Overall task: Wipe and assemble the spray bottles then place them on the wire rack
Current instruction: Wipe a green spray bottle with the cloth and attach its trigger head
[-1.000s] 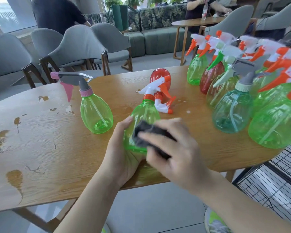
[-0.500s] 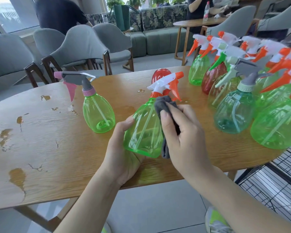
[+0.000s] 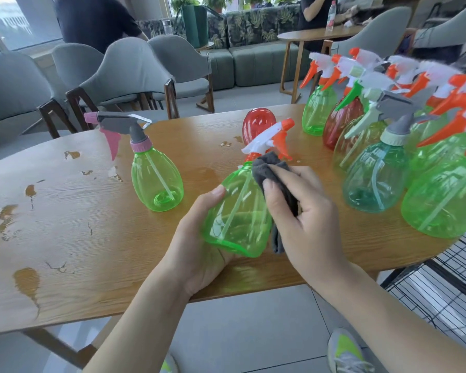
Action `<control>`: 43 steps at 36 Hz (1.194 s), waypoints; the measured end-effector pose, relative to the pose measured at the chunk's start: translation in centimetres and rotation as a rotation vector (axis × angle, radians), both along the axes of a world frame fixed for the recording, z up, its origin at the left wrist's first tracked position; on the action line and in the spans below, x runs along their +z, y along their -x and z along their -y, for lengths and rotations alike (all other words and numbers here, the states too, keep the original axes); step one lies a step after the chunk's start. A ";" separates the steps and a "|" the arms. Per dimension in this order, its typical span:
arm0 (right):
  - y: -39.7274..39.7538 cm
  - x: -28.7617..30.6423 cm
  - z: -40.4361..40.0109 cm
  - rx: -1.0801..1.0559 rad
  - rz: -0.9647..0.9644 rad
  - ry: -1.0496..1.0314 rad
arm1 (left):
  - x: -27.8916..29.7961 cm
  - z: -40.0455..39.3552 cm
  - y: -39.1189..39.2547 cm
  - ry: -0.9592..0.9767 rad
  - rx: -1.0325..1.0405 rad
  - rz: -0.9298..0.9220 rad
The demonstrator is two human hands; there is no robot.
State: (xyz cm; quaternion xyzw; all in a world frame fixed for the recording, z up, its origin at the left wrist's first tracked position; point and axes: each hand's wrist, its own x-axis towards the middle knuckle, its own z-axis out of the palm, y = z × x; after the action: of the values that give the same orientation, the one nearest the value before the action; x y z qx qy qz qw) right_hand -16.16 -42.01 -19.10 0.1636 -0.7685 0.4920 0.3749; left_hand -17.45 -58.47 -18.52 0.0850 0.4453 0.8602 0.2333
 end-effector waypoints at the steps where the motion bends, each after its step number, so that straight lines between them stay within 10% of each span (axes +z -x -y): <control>1: 0.0 0.0 -0.1 0.000 0.026 0.015 | 0.0 0.1 0.1 0.000 -0.018 0.018; 19: -3.4 -1.6 -0.5 0.032 -0.391 -0.345 | 1.9 -2.7 1.8 -0.161 0.023 0.216; 43: -1.1 -0.8 -2.5 -0.236 -0.265 -0.243 | 1.0 -4.2 2.3 -0.213 0.260 0.148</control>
State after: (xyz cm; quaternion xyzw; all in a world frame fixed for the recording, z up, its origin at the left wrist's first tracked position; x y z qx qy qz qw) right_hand -15.08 -39.53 -19.88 0.1796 -0.7800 0.3226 0.5053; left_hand -19.73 -54.22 -17.51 -0.0126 0.3404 0.9294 0.1420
